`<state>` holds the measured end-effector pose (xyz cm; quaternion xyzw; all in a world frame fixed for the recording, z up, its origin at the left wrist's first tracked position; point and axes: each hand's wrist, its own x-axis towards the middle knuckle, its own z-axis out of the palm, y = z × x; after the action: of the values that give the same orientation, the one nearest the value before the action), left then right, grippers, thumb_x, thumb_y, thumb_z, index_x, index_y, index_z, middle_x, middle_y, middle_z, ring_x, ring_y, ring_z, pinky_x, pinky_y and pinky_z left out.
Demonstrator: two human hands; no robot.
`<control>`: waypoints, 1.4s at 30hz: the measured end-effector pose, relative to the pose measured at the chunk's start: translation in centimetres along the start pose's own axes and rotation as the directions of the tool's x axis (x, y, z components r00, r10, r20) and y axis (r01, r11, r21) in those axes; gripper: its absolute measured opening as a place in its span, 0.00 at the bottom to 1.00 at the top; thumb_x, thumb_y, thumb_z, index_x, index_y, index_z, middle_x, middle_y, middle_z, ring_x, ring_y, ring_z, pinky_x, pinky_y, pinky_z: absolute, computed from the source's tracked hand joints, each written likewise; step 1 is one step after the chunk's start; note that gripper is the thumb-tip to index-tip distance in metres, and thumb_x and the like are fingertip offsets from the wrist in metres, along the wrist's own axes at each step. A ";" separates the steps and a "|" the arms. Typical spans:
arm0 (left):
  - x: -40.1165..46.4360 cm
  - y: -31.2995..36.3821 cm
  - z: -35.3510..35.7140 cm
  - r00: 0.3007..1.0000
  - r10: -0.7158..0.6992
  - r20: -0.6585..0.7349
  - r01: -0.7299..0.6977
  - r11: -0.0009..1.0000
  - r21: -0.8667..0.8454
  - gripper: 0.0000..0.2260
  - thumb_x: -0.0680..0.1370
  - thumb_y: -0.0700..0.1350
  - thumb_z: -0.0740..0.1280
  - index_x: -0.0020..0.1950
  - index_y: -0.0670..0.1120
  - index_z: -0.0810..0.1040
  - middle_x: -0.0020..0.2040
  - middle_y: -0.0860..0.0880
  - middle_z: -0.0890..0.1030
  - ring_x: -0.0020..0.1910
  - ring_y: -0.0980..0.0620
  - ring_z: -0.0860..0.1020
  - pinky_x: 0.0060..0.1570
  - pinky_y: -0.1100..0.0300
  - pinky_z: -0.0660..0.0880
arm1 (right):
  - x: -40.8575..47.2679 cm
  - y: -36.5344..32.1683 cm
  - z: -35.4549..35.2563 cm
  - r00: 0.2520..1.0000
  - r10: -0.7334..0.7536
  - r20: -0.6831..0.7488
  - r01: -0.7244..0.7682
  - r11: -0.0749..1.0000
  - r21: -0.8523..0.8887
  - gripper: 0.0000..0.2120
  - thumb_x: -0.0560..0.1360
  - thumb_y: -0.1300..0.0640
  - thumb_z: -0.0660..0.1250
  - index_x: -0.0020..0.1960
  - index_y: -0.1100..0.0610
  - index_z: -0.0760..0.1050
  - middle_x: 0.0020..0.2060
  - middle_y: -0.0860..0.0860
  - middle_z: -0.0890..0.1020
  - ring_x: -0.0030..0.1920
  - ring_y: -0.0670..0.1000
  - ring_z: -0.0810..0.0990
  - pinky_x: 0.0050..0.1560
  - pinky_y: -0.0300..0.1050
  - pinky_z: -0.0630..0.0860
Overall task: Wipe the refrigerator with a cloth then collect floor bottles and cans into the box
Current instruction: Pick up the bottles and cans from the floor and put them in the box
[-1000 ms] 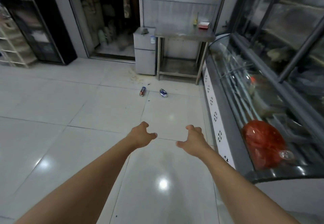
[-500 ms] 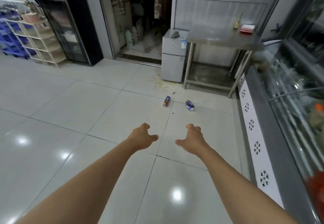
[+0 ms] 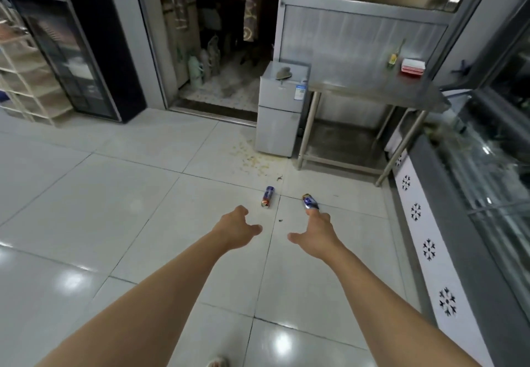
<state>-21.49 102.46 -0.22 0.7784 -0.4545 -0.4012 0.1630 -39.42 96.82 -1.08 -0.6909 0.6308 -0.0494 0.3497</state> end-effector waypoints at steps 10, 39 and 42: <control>18.1 7.5 -4.7 0.990 0.057 0.129 -0.068 0.994 0.084 0.24 0.75 0.53 0.65 0.68 0.46 0.65 0.61 0.44 0.74 0.57 0.46 0.74 0.54 0.56 0.70 | 15.7 -3.0 -5.1 0.991 0.116 -0.063 -0.109 0.988 0.113 0.37 0.71 0.50 0.71 0.73 0.56 0.57 0.69 0.56 0.60 0.67 0.57 0.68 0.65 0.51 0.71; 68.9 24.6 2.4 0.933 -0.031 0.359 -0.070 0.961 0.266 0.24 0.76 0.51 0.65 0.69 0.45 0.64 0.62 0.44 0.75 0.48 0.50 0.72 0.44 0.60 0.68 | 65.4 5.5 -11.5 0.921 0.381 0.081 -0.389 0.913 0.122 0.34 0.71 0.54 0.70 0.71 0.58 0.58 0.65 0.57 0.65 0.65 0.56 0.68 0.60 0.47 0.72; 73.7 23.9 5.0 0.927 -0.048 0.371 -0.063 0.957 0.282 0.25 0.75 0.52 0.66 0.69 0.47 0.65 0.64 0.44 0.73 0.57 0.46 0.73 0.47 0.59 0.67 | 69.3 8.0 -9.6 0.900 0.428 0.088 -0.436 0.893 0.115 0.35 0.71 0.55 0.71 0.72 0.58 0.58 0.65 0.57 0.66 0.65 0.56 0.69 0.60 0.47 0.72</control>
<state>-19.60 28.50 -23.61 0.7011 -0.5340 -0.4708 -0.0405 -37.18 30.29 -24.15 -0.5101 0.7530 0.0088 0.4157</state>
